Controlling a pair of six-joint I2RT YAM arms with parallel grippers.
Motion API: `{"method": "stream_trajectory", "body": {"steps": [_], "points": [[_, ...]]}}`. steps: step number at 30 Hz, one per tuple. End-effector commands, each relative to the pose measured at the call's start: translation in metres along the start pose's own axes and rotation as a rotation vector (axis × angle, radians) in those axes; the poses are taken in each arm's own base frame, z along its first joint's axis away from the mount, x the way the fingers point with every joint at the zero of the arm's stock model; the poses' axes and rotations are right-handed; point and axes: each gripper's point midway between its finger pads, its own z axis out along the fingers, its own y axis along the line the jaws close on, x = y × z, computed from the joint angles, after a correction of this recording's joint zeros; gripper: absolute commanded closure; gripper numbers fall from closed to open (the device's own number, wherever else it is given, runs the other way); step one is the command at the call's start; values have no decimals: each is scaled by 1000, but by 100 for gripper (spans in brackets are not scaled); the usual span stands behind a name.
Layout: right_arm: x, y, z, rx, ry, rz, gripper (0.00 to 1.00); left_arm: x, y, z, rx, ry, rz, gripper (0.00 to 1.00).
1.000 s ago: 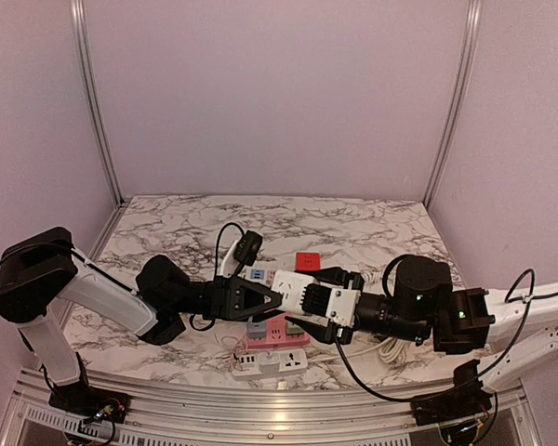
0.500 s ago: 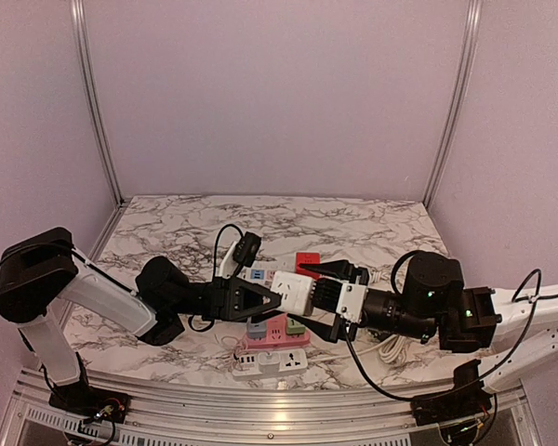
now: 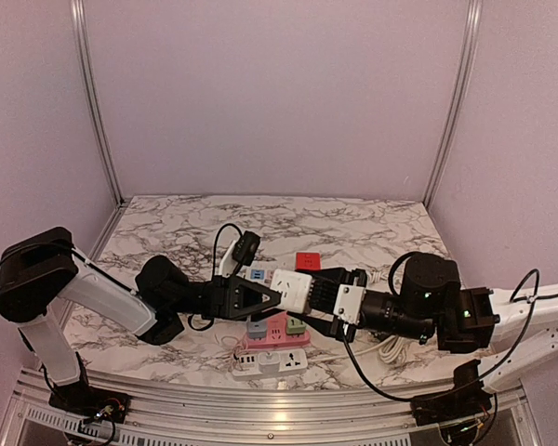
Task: Insert the plug
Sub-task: Pass from the left arm to the right
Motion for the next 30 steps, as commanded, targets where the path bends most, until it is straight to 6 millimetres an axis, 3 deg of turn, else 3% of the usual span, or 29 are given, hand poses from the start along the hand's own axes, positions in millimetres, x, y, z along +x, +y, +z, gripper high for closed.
{"method": "stream_trajectory", "body": {"steps": [1,3,5,6,13,15,22,26,30], "points": [[-2,1,4,-12,7,22,59,-6,-21,-1,82,-30,101,100],[-1,3,5,-20,14,21,74,-6,-20,-1,82,-29,99,100],[0,3,7,-28,33,19,95,-7,-19,-1,78,-32,96,84],[0,2,9,-25,46,18,100,-7,-18,-2,75,-35,94,74],[19,-20,18,21,268,42,100,-18,-12,-27,11,-104,115,13],[28,-22,22,-7,338,54,100,-24,-9,-39,-20,-136,125,2],[42,-35,36,-135,509,118,100,-31,7,-82,-148,-241,138,1],[49,-50,49,-154,573,130,100,-25,19,-104,-237,-279,141,1],[70,-58,62,-197,684,125,100,-14,32,-121,-336,-280,163,1]]}}
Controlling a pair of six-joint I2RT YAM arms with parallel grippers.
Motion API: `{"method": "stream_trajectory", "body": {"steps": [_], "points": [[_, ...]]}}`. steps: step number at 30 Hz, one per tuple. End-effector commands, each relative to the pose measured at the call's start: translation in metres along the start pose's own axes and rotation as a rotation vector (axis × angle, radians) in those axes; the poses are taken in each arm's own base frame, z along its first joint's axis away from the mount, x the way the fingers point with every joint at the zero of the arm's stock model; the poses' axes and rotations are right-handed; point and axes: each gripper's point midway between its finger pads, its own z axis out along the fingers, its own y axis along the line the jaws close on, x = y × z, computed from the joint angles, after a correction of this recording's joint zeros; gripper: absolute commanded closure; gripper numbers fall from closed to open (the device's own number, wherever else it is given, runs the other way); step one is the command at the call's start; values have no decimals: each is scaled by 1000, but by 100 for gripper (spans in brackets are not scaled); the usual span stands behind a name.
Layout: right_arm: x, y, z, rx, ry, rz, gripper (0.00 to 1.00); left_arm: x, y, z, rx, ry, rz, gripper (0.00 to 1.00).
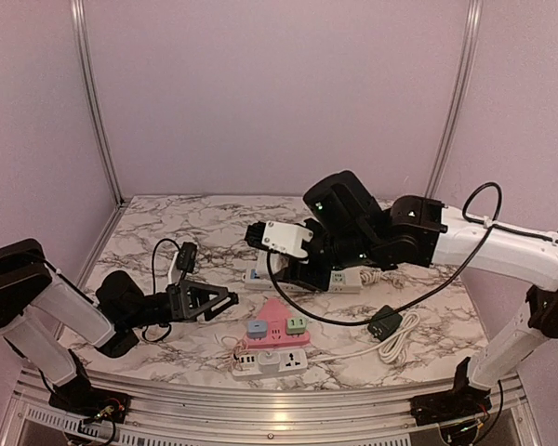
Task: Insert the plug
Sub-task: Pass from the left arm to the right, then insert the plug into the socket slot.
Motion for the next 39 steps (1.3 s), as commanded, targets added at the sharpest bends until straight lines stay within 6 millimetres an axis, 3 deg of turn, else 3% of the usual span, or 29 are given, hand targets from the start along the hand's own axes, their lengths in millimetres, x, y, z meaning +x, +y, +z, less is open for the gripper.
{"method": "stream_trajectory", "body": {"steps": [1,4,8,15,21,39], "points": [[13,-8,14,-68,138,-7,100,-5,-1,-14,-45,-50,123,1],[31,-10,38,-113,256,-31,100,-1,6,-21,-102,-43,156,1],[49,-28,63,-134,367,-39,100,1,8,-27,-149,-33,195,1],[57,-64,105,-135,401,-31,100,6,10,-38,-181,-31,218,1],[77,-66,138,-145,466,-83,100,12,11,-47,-198,-31,224,1],[92,-76,163,-75,517,-130,100,18,17,-55,-232,-18,248,1]]}}
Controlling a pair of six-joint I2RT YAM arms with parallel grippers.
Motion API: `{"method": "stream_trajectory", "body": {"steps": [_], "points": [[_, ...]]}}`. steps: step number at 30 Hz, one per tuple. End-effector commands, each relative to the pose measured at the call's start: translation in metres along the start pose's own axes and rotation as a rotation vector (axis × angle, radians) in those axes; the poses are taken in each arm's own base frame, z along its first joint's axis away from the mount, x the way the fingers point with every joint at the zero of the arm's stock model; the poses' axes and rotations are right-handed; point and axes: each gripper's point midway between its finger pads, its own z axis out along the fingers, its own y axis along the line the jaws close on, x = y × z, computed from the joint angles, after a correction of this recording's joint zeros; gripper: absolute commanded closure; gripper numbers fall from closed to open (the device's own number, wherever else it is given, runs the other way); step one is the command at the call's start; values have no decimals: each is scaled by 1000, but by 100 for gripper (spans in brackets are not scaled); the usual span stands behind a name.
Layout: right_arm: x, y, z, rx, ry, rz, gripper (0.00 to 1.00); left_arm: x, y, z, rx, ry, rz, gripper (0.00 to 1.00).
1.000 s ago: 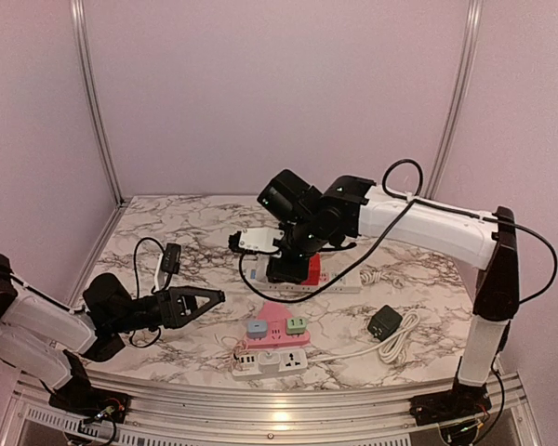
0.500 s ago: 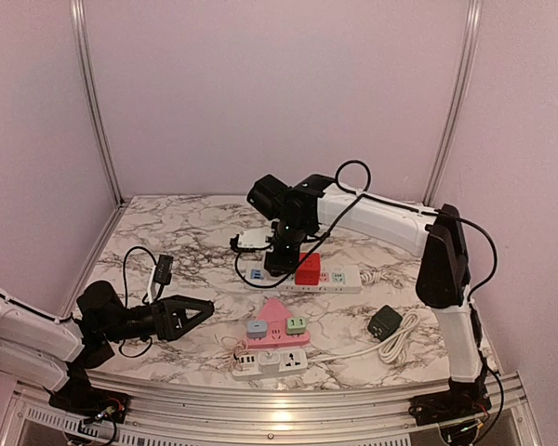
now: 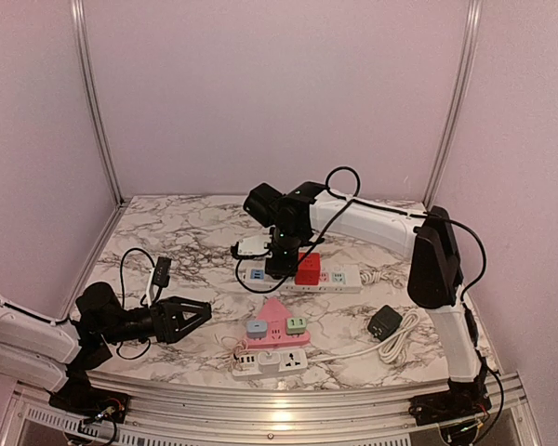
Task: Insert the plug
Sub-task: Insert the plug into the socket slot.
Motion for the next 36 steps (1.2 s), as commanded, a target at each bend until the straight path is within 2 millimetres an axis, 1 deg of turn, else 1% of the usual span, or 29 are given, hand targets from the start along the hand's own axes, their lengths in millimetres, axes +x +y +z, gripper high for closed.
{"method": "stream_trajectory", "body": {"steps": [1,6,12,16,21,24,28,31,34,36], "points": [[-11,-18,-9,76,-36,-2,100,2,4,-4,-15,-5,19,1],[-8,-15,-5,65,-21,-10,100,3,5,-6,-20,-5,19,1],[-5,-5,4,24,-8,-17,100,4,6,-6,-24,-5,18,1],[-4,-5,9,27,1,-19,100,3,6,-5,-24,-5,18,1],[-3,-10,15,38,4,-7,100,4,6,-6,-26,-5,18,1],[-1,-8,19,25,9,-9,100,5,7,-6,-29,-4,19,1],[3,1,23,-21,18,-23,100,5,8,-7,-31,-3,19,1],[3,13,25,-74,11,-46,100,5,8,-6,-30,-1,20,1],[9,32,33,-156,23,-78,100,5,7,-5,-28,1,20,1],[17,43,40,-203,42,-91,100,5,6,-5,-23,1,21,1]]}}
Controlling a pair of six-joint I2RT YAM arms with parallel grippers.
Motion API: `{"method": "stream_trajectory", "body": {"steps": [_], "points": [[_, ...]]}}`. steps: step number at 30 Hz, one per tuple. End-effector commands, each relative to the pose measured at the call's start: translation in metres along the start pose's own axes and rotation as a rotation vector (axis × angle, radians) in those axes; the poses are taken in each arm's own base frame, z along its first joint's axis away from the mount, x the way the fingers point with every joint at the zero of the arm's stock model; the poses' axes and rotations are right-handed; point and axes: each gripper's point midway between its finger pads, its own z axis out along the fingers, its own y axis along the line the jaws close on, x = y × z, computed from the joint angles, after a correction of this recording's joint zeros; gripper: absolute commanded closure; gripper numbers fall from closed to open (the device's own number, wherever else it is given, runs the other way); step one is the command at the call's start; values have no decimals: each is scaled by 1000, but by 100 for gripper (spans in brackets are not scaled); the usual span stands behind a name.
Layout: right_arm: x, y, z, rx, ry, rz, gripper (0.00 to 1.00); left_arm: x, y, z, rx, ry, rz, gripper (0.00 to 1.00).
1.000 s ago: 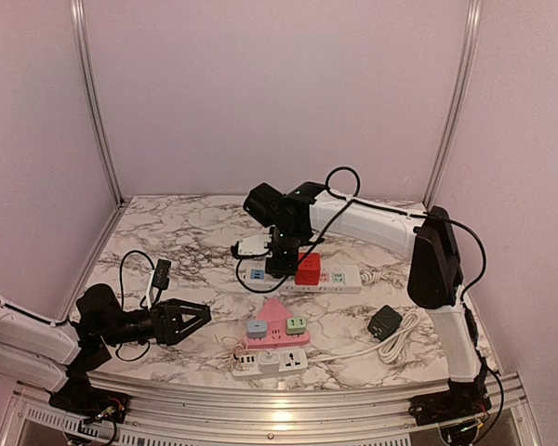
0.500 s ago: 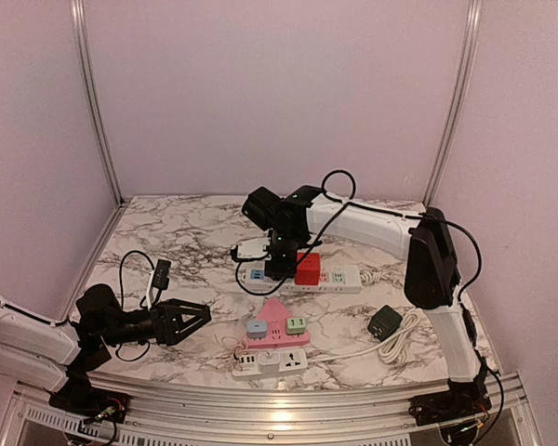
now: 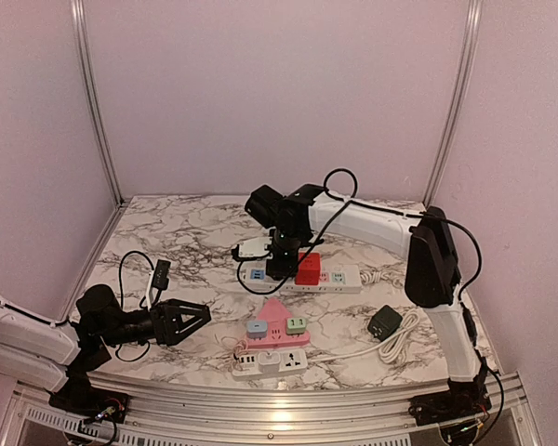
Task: Insert the plug
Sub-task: Insert the plug into the socket slot.
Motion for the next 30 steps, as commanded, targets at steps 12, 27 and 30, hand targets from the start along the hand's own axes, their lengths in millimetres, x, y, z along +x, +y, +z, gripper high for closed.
{"method": "stream_trajectory", "body": {"steps": [12,27,30], "points": [[26,117,-5,-341,44,-115,90,1,-9,-13,24,-10,11,1],[38,131,44,-417,134,-147,89,13,-4,-14,14,39,13,1],[40,135,57,-436,151,-156,88,18,0,-15,-2,55,2,1]]}}
